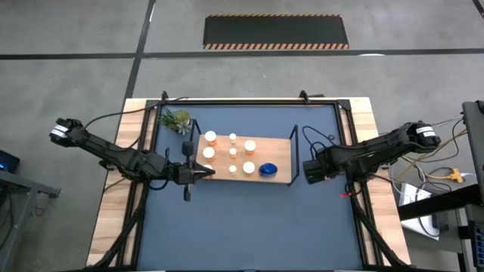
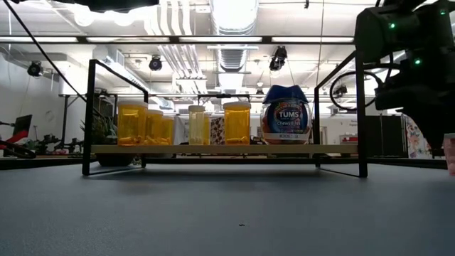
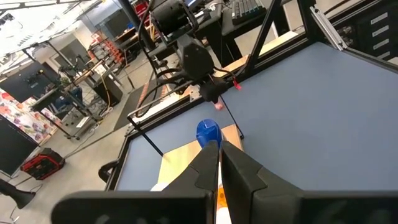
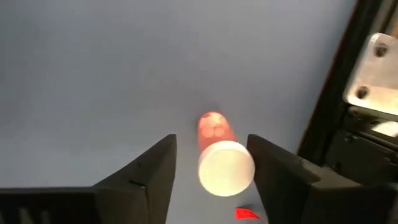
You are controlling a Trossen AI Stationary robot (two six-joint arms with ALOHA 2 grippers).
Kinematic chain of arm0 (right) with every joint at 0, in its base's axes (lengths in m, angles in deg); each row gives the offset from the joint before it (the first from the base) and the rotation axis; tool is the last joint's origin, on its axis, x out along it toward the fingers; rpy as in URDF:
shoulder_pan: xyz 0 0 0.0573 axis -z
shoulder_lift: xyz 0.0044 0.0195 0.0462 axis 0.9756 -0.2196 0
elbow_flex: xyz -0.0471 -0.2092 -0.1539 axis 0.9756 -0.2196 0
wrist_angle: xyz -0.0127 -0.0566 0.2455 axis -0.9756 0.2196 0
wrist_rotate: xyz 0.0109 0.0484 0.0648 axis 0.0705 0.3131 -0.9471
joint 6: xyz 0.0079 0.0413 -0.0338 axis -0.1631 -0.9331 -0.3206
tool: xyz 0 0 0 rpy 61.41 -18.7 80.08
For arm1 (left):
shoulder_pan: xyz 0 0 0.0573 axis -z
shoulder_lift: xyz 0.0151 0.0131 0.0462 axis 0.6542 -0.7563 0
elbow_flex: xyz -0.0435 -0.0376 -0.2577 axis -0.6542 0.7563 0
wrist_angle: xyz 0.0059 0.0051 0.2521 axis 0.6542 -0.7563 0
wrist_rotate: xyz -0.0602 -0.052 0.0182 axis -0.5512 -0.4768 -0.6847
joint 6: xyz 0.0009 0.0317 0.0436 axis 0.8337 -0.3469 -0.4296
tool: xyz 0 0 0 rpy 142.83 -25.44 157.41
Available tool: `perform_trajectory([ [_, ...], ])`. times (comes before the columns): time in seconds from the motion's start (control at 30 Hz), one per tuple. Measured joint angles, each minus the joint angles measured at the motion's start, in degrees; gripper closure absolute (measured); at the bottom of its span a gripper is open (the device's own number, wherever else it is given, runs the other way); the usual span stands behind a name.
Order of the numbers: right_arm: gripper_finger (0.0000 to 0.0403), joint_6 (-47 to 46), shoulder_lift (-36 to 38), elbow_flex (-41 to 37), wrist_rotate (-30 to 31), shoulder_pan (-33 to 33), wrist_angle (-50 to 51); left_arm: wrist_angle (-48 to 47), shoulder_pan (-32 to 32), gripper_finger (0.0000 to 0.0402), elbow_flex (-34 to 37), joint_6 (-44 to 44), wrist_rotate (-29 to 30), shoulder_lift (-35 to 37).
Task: Pick and place medicine bottles onto shelf by color
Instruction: Put the pink pill bottle on to the shelf aligned with the small pill bottles
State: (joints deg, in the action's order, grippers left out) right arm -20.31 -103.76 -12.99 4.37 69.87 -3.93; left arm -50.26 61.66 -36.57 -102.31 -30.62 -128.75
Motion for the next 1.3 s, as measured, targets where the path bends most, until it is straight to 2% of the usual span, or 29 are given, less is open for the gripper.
perform_trajectory([
  [0.37, 0.0308, 0.2, 0.0, 0.0, -0.3, 0.0, -0.1, 0.0, -0.1, 0.0402, 0.1, 0.0, 0.0, 0.2],
  [0.63, 0.0295, 4.5, 1.7, 1.7, -5.1, 0.6, 4.0, 0.0, 0.0, 0.0402, 0.2, 0.0, 0.0, 0.3],
  [0.77, 0.0298, 7.3, 2.7, 7.2, -4.6, 1.3, 12.7, 0.1, 0.0, 0.0402, 0.1, 0.0, 0.0, 0.2],
  [0.93, 0.0300, 8.5, 2.8, 17.8, 1.5, 1.5, 22.6, 0.5, 0.0, 0.0402, 0.1, 0.0, 0.0, 0.6],
  [1.3, 0.0300, 11.4, 3.7, 40.2, 14.0, 1.5, 23.1, 1.6, 0.0, 0.0402, 0.2, -0.2, 0.1, 0.5],
])
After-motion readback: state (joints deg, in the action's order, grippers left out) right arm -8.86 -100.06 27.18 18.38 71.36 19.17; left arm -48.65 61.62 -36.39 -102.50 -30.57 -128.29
